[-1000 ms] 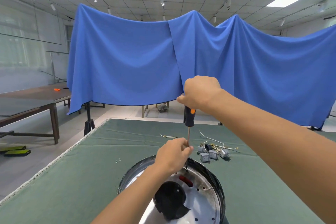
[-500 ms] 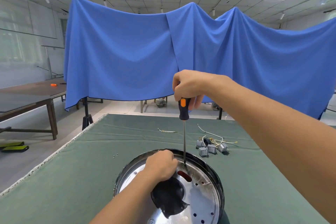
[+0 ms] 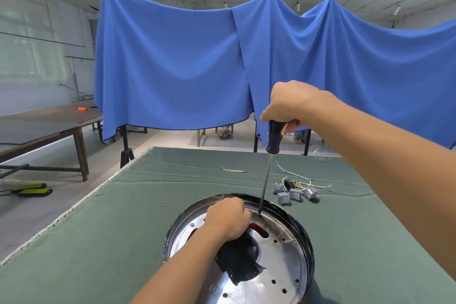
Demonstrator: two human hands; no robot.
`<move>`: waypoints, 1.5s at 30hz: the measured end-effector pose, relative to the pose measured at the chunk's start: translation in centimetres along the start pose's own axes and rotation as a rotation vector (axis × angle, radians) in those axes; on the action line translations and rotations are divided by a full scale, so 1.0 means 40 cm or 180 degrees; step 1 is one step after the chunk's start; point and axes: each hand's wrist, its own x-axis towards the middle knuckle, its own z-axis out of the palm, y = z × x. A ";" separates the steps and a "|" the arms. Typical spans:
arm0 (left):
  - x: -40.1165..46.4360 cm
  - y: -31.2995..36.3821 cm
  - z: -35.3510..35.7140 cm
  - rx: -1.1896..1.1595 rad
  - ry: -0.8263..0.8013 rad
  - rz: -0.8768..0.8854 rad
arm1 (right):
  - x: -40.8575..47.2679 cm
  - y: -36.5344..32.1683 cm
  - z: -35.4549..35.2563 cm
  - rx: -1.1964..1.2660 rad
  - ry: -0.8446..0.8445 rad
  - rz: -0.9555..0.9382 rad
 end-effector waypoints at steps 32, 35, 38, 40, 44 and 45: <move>-0.006 0.005 -0.006 -0.0092 -0.0046 -0.0019 | -0.017 -0.020 0.004 0.0086 -0.0073 -0.0156; -0.007 0.004 -0.009 -0.0102 -0.0056 -0.0022 | -0.019 -0.033 -0.012 0.0299 -0.0478 -0.0190; -0.006 0.005 -0.011 -0.0119 -0.0065 -0.0028 | -0.017 -0.034 -0.011 0.0393 -0.0502 -0.0227; -0.006 0.005 -0.011 -0.0122 -0.0065 -0.0020 | -0.016 -0.029 0.001 0.0154 -0.0145 -0.0130; -0.006 0.004 -0.010 -0.0140 -0.0068 -0.0026 | -0.014 -0.032 -0.006 0.0065 -0.0249 -0.0114; -0.006 0.004 -0.009 -0.0142 -0.0063 -0.0029 | -0.016 -0.035 -0.012 0.0185 -0.0461 -0.0157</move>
